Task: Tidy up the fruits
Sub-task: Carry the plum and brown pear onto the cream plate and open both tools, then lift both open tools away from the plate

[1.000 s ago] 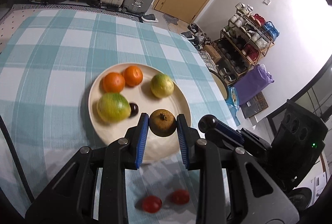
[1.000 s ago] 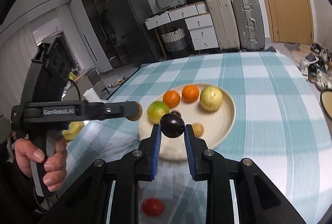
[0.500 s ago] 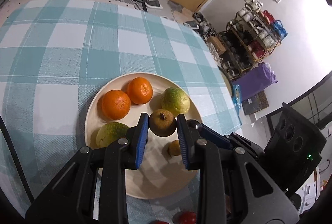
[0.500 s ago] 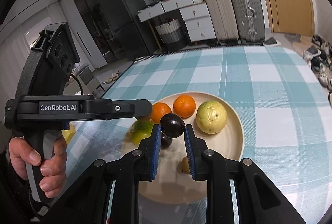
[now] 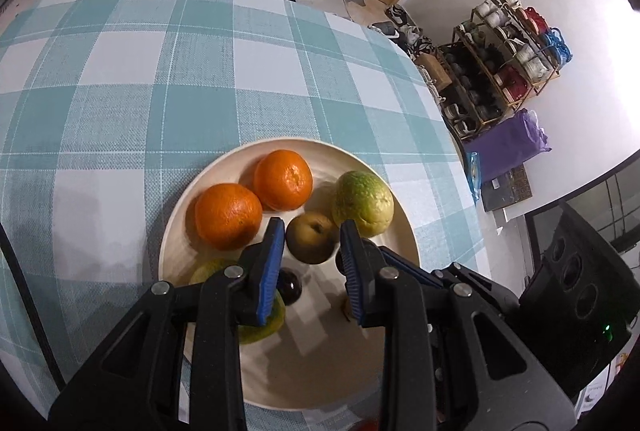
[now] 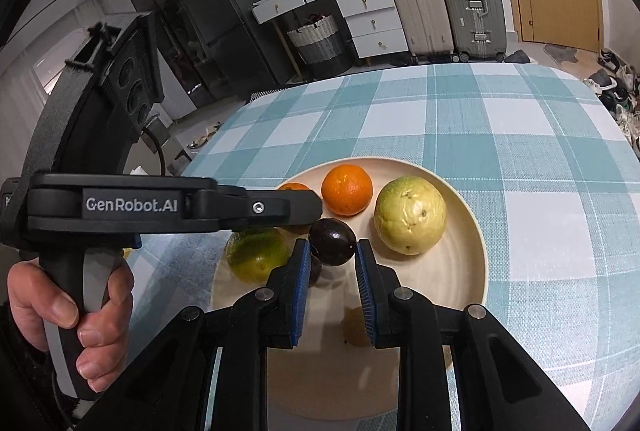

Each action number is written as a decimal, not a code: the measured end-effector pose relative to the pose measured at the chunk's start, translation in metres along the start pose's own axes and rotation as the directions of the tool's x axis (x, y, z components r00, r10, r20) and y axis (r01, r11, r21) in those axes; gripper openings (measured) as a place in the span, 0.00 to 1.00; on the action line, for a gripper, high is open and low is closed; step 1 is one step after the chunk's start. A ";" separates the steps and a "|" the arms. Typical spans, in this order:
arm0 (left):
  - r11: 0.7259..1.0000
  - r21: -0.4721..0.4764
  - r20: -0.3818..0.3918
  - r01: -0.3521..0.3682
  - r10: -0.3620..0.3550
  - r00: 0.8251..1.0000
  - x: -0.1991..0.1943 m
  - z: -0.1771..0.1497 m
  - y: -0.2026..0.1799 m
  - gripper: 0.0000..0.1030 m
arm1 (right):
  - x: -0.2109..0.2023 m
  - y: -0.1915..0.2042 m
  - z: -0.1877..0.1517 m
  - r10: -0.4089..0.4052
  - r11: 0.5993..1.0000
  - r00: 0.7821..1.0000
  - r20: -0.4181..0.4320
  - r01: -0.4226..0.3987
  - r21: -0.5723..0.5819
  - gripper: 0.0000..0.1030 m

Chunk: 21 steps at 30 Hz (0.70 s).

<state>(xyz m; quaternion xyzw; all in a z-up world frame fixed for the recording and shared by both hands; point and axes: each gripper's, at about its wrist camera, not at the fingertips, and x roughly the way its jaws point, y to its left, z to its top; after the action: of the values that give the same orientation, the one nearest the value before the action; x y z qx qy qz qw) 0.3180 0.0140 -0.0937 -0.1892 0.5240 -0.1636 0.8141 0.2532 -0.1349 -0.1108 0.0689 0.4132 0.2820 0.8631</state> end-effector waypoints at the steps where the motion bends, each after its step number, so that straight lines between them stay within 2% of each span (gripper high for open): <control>1: 1.000 -0.006 0.000 0.007 -0.007 1.000 0.000 0.001 0.001 0.24 | 0.001 0.000 0.001 -0.002 1.000 1.000 -0.001 0.002 0.000 0.23; 2: 1.000 -0.009 -0.003 0.015 -0.015 1.000 0.000 0.002 0.001 0.24 | 0.002 0.000 0.001 -0.002 1.000 1.000 -0.001 0.002 0.002 0.23; 5: 1.000 -0.002 0.000 0.011 -0.011 1.000 -0.002 0.003 -0.001 0.25 | 0.000 -0.002 0.002 0.009 1.000 1.000 0.017 -0.009 0.018 0.39; 10: 1.000 0.003 0.018 0.008 -0.008 1.000 -0.013 -0.001 -0.006 0.29 | -0.016 0.002 0.000 0.014 1.000 0.997 0.070 -0.013 -0.013 0.41; 12: 1.000 0.000 0.023 0.005 -0.005 1.000 -0.018 -0.004 -0.007 0.31 | -0.025 0.002 -0.002 0.014 1.000 0.996 0.087 -0.013 -0.018 0.48; 16: 1.000 0.011 0.042 -0.013 0.013 0.999 -0.031 -0.013 -0.011 0.35 | -0.040 0.002 -0.010 0.004 1.000 0.994 0.107 -0.002 -0.016 0.48; 21: 0.998 0.038 0.079 -0.054 0.050 0.996 -0.052 -0.028 -0.016 0.47 | -0.058 -0.004 -0.026 -0.012 1.000 0.994 0.112 0.011 0.010 0.49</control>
<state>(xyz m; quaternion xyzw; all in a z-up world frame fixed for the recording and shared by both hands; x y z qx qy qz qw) 0.2708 0.0200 -0.0555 -0.1655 0.4933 -0.1453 0.8415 0.2067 -0.1725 -0.0901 0.0861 0.3657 0.2706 0.8863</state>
